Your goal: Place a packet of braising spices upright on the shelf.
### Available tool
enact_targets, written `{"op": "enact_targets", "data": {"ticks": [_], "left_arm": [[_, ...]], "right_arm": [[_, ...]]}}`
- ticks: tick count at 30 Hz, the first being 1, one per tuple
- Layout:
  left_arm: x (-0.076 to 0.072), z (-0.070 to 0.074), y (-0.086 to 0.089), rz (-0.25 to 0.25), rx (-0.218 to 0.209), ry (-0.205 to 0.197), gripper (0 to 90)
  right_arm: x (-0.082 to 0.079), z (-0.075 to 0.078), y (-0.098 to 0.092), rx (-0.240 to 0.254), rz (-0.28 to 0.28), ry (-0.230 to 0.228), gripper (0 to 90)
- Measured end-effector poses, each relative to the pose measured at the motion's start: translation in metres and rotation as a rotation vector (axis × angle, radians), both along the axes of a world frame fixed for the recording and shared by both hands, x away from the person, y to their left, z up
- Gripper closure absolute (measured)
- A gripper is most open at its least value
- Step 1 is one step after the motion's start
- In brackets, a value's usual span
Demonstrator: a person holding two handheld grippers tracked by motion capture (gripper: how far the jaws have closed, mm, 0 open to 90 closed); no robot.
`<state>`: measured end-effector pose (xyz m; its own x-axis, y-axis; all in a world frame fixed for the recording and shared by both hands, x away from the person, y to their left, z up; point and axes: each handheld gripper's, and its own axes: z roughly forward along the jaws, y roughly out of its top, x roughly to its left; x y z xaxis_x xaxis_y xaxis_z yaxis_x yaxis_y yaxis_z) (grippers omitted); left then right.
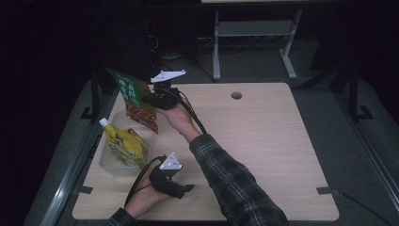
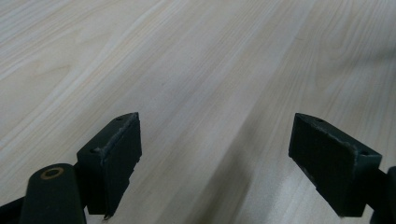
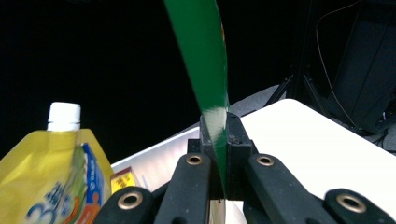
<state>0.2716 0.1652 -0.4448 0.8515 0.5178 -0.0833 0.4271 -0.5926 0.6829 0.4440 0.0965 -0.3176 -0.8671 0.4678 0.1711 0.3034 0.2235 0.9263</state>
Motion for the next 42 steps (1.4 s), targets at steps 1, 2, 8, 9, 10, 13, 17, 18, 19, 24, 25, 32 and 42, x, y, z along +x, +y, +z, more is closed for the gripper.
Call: {"op": "enact_targets", "data": {"ticks": [1, 2, 8, 9, 10, 13, 17, 18, 19, 24, 25, 32, 42], "left_arm": [[0.000, 0.000, 0.001, 0.001, 0.000, -0.001, 16.5], [0.001, 0.001, 0.001, 0.002, -0.002, -0.001, 16.5], [0.002, 0.001, 0.002, 0.010, -0.005, 0.004, 16.5], [0.002, 0.001, 0.002, 0.009, -0.004, 0.004, 16.5], [0.002, 0.001, 0.002, 0.008, -0.002, 0.006, 16.5], [0.003, 0.000, 0.002, 0.001, 0.011, 0.005, 16.5], [0.003, -0.001, 0.003, 0.003, 0.008, 0.008, 16.5], [0.003, -0.001, 0.003, 0.005, 0.009, 0.012, 16.5], [0.003, -0.002, 0.003, 0.009, 0.001, 0.010, 16.5], [0.003, -0.001, 0.005, 0.011, 0.002, 0.007, 16.5], [0.003, -0.001, 0.005, 0.016, -0.009, 0.007, 16.5], [0.004, 0.001, 0.008, 0.004, -0.016, -0.005, 16.5], [0.004, 0.002, 0.008, -0.026, -0.008, -0.013, 16.5]], "right_arm": [[0.001, -0.002, 0.004, -0.004, 0.001, -0.001, 89.7], [0.002, -0.003, 0.008, -0.005, 0.004, 0.001, 89.7], [0.003, -0.019, 0.026, -0.002, 0.007, 0.012, 89.7], [0.003, -0.021, 0.028, 0.002, 0.014, 0.014, 89.7], [0.003, -0.024, 0.030, -0.002, 0.014, 0.013, 89.6], [0.001, -0.030, 0.037, -0.038, 0.026, 0.019, 88.9], [-0.004, -0.035, 0.039, -0.086, 0.054, -0.001, 72.5], [-0.004, -0.033, 0.038, -0.085, 0.056, 0.000, 69.7], [-0.005, -0.031, 0.036, -0.088, 0.065, 0.001, 66.3], [-0.014, -0.015, 0.011, -0.092, 0.078, -0.016, 52.1], [-0.015, -0.013, 0.006, -0.095, 0.077, -0.019, 50.5], [-0.026, -0.014, -0.050, -0.137, 0.048, -0.011, 42.2], [-0.046, -0.030, -0.120, -0.243, 0.004, 0.002, 35.0]]}}
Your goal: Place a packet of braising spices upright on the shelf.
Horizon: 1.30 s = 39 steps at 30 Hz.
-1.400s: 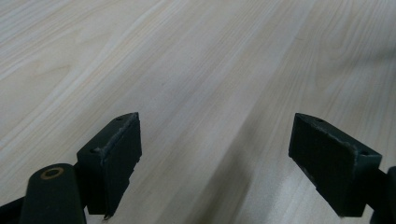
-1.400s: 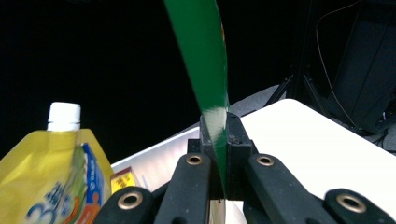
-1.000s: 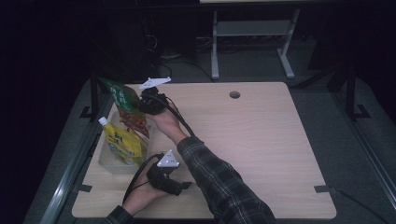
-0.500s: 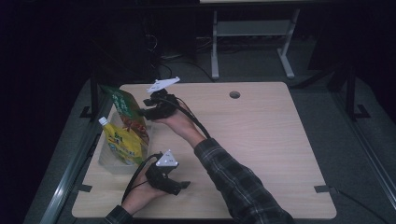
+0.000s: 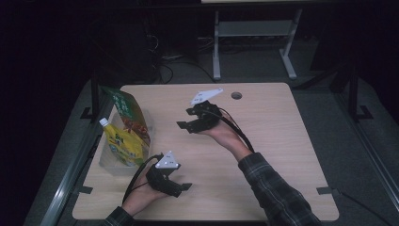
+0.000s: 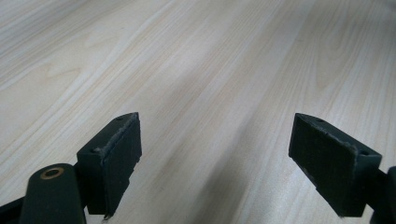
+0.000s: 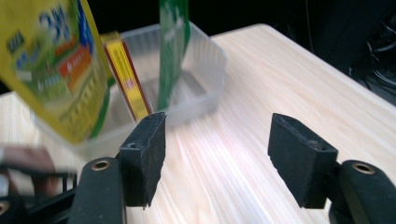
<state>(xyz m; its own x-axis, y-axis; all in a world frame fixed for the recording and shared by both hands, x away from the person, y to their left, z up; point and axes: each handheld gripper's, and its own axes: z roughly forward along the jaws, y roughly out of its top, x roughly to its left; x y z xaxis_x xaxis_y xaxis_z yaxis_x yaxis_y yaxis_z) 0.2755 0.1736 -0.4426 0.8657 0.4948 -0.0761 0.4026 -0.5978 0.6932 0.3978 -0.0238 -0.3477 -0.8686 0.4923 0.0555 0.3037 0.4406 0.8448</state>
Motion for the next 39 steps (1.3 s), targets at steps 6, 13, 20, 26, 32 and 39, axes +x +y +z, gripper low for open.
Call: {"op": "enact_targets", "data": {"ticks": [6, 13, 20, 26, 32, 39], "left_arm": [[0.000, 0.000, 0.000, 0.002, -0.023, 0.003, 16.5], [0.001, 0.002, 0.002, 0.002, -0.026, 0.006, 15.8], [0.003, 0.001, 0.003, -0.007, -0.023, 0.012, 15.9], [0.003, -0.001, 0.004, -0.021, -0.009, 0.023, 15.9], [0.003, -0.003, 0.003, -0.034, 0.003, 0.028, 15.9], [0.001, -0.005, 0.002, -0.041, -0.006, 0.021, 15.8]], "right_arm": [[-0.019, -0.018, -0.043, -0.012, -0.038, 0.026, 33.5], [-0.044, -0.041, -0.086, -0.028, -0.089, 0.040, 31.6], [-0.074, -0.062, -0.120, -0.054, -0.118, 0.062, 30.4], [-0.103, -0.083, -0.137, -0.112, -0.107, 0.100, 29.3], [-0.117, -0.090, -0.149, -0.097, -0.112, 0.105, 27.6], [-0.118, -0.089, -0.150, -0.068, -0.117, 0.087, 22.8]]}}
